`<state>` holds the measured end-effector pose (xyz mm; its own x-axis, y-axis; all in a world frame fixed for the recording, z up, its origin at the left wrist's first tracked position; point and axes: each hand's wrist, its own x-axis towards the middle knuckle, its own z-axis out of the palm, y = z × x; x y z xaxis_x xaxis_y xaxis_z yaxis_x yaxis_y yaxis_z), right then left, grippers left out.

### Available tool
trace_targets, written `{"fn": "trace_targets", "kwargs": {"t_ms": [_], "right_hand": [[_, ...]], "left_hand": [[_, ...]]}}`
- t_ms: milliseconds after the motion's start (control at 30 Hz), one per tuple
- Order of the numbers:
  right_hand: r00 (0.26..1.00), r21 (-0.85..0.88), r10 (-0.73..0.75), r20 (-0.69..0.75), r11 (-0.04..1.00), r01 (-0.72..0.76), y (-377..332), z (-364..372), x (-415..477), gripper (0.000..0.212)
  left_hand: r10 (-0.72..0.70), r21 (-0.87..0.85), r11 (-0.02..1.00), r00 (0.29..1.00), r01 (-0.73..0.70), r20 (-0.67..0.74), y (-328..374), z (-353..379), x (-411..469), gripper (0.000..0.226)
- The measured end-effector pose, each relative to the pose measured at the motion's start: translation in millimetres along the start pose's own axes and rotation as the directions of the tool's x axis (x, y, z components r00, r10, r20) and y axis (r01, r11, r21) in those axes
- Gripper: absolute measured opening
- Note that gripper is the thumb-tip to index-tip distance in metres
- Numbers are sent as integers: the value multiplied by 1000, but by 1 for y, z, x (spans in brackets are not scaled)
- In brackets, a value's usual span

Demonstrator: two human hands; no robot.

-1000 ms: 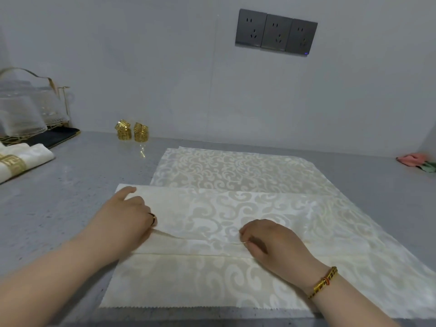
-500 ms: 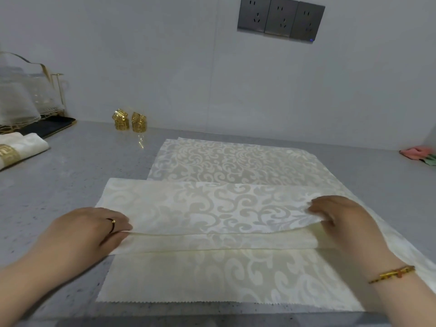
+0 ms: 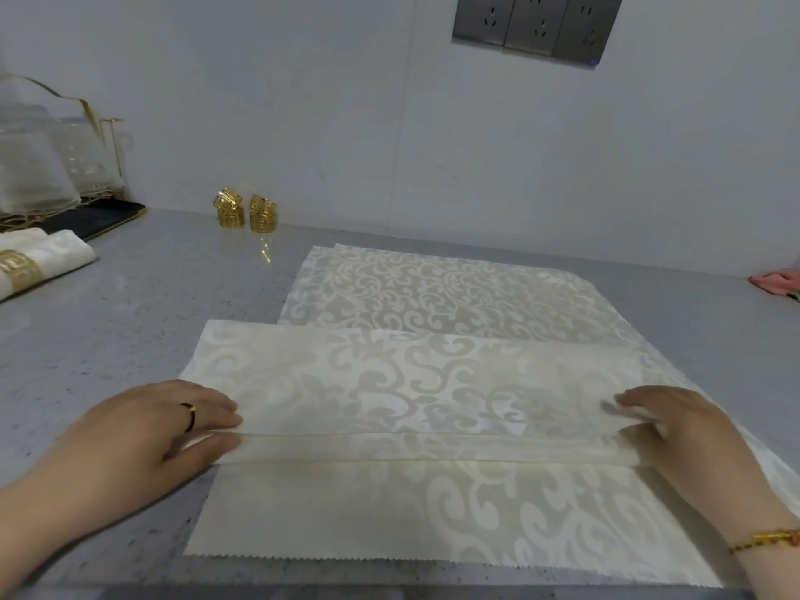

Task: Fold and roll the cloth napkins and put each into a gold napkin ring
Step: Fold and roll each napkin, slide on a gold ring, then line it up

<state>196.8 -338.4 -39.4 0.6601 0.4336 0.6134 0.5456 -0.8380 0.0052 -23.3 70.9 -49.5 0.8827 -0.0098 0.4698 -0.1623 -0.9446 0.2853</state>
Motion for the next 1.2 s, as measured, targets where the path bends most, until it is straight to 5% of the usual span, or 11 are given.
{"fn": "trace_targets", "kwargs": {"t_ms": [100, 233, 367, 467, 567, 667, 800, 933, 1100, 1200], "right_hand": [[980, 54, 197, 1, 979, -197, 7, -10, 3, 38], [949, 116, 303, 84, 943, -311, -4, -22, 10, 40], [975, 296, 197, 106, 930, -220, -55, -33, 37, 31], [962, 419, -11, 274, 902, -109, -110, -24, 61, 31], [848, 448, -211, 487, 893, -35, -168, 5, 78, 50], [746, 382, -277, 606, 924, 32, -203, 37, 84, 60], [716, 322, -273, 642, 944, 72, -205, 52, 78, 61], [722, 319, -280, 633, 944, 86, -205, 52, 75, 61], [721, 319, -282, 633, 944, 89, -206, 51, 75, 60], [717, 326, -287, 635, 941, 89, -206, 51, 76, 60]], "left_hand": [[-36, -24, 999, 998, 37, 43, 0, 0, 0, 21], [-69, -40, 997, 996, 71, 56, 1, -5, 4, 29], [-175, -16, 984, 982, 177, 78, 6, -9, 17, 54], [-191, 145, 974, 975, 174, 114, 15, -8, 31, 67], [-252, 365, 914, 953, 178, 168, 24, -1, 44, 43], [-275, 438, 887, 929, 145, 249, 24, 2, 47, 58], [-348, 347, 905, 897, 245, 274, 22, -5, 47, 78], [-500, 98, 866, 851, 490, 160, 9, -8, 69, 28], [-660, 229, 751, 702, 619, 268, -40, -9, 97, 50], [-665, 38, 720, 674, 692, 321, -46, -15, 103, 17]]}}
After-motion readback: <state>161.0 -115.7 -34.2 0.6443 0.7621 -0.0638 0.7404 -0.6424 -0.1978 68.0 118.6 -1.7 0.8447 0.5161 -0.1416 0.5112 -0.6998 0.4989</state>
